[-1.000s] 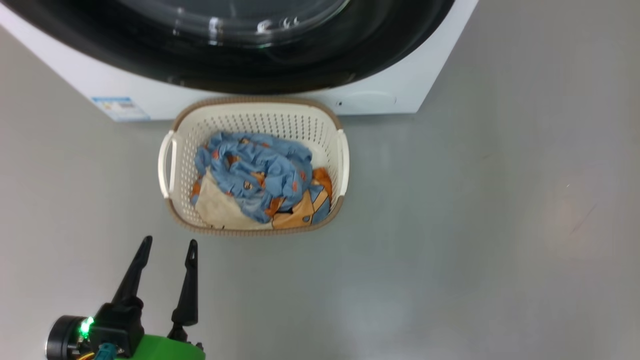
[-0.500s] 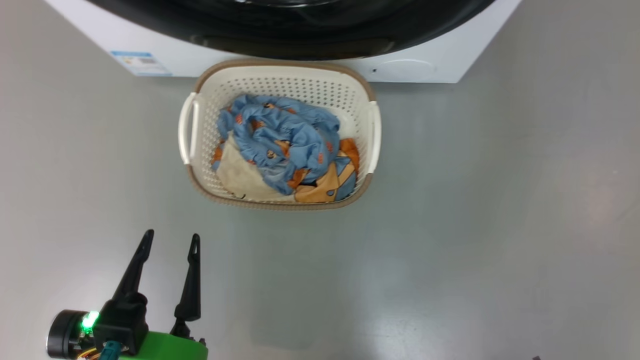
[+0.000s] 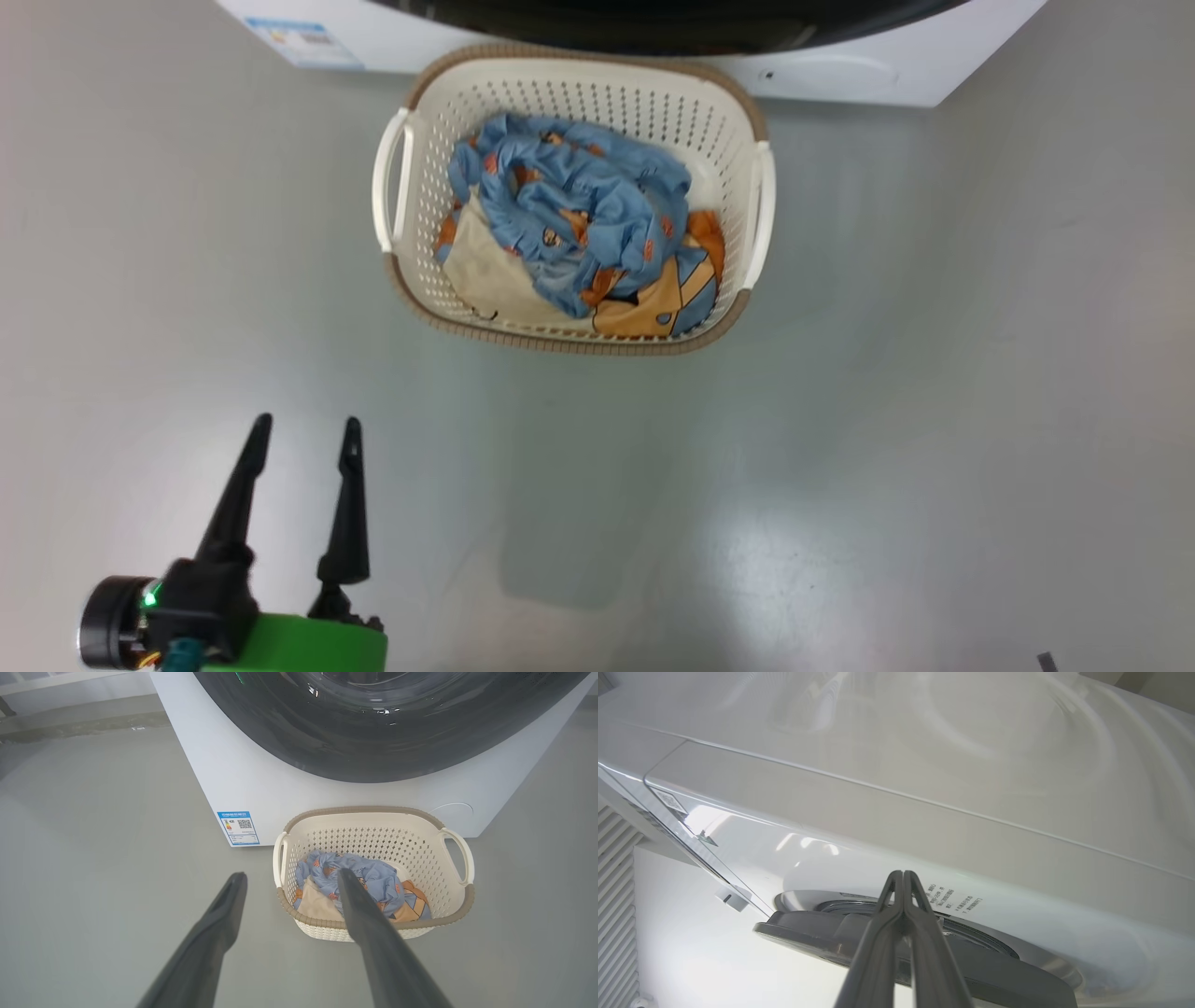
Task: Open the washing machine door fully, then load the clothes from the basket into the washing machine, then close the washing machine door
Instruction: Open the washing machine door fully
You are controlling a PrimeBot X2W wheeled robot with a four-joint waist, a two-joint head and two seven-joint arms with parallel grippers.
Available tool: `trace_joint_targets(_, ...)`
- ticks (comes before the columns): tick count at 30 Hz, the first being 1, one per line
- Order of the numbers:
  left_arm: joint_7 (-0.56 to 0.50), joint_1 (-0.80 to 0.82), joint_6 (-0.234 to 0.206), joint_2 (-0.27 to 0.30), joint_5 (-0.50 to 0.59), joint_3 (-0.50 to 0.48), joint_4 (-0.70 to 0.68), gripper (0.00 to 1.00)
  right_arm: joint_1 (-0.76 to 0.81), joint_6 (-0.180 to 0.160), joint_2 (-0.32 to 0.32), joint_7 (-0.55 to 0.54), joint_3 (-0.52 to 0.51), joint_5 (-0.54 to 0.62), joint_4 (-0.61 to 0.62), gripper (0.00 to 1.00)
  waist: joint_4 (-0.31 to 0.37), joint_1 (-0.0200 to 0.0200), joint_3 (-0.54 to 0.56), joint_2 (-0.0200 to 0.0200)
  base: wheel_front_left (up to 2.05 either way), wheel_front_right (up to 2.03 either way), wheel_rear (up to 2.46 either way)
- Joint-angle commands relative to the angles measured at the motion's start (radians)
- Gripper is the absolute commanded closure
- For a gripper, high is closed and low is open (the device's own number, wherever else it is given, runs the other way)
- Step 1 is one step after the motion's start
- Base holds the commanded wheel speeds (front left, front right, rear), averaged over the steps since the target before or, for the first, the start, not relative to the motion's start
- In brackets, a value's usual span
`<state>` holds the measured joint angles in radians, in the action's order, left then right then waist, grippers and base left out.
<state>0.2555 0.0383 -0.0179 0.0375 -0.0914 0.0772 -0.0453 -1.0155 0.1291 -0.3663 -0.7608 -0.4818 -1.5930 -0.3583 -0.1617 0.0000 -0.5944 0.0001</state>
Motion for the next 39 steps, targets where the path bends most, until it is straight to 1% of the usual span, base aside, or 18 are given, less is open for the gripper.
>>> trace_joint_targets(1, 0.006, -0.010, -0.018, 0.013, -0.036, -0.037, -0.031, 0.00, -0.031, 0.002, 0.000, -0.010, 0.021, 0.011, 0.039, 1.00, -0.018, 0.0000, -0.034, -0.0001, 0.00, 0.00, 0.00)
trace_joint_targets(2, 0.006, -0.006, -0.023, 0.013, -0.053, -0.041, -0.033, 0.00, -0.043, 0.002, 0.007, -0.015, 0.030, 0.010, 0.045, 1.00, -0.021, 0.0000, -0.040, -0.0001, 0.00, 0.00, 0.00)
trace_joint_targets(4, 0.006, -0.001, -0.023, 0.013, -0.055, -0.045, -0.032, 0.00, -0.060, 0.002, 0.022, -0.026, 0.044, 0.005, 0.055, 1.00, -0.026, 0.0000, -0.046, -0.0001, 0.00, 0.00, 0.00)
trace_joint_targets(13, 0.006, 0.020, -0.027, 0.013, -0.070, -0.053, -0.033, 0.00, -0.082, 0.002, 0.048, -0.051, 0.088, 0.022, 0.074, 1.00, -0.051, 0.0000, -0.062, -0.0001, 0.00, 0.00, 0.00)
trace_joint_targets(26, 0.006, 0.013, -0.053, 0.013, -0.102, -0.007, -0.021, 0.00, -0.109, 0.002, 0.036, -0.053, 0.144, 0.054, 0.066, 1.00, -0.090, 0.0000, -0.076, -0.0001, 0.00, 0.00, 0.00)
trace_joint_targets(39, 0.006, 0.017, -0.060, 0.013, -0.093, -0.010, 0.016, 0.00, -0.110, 0.002, 0.052, -0.074, 0.216, 0.048, 0.088, 1.00, -0.078, 0.0000, -0.054, -0.0001, 0.00, 0.00, 0.00)
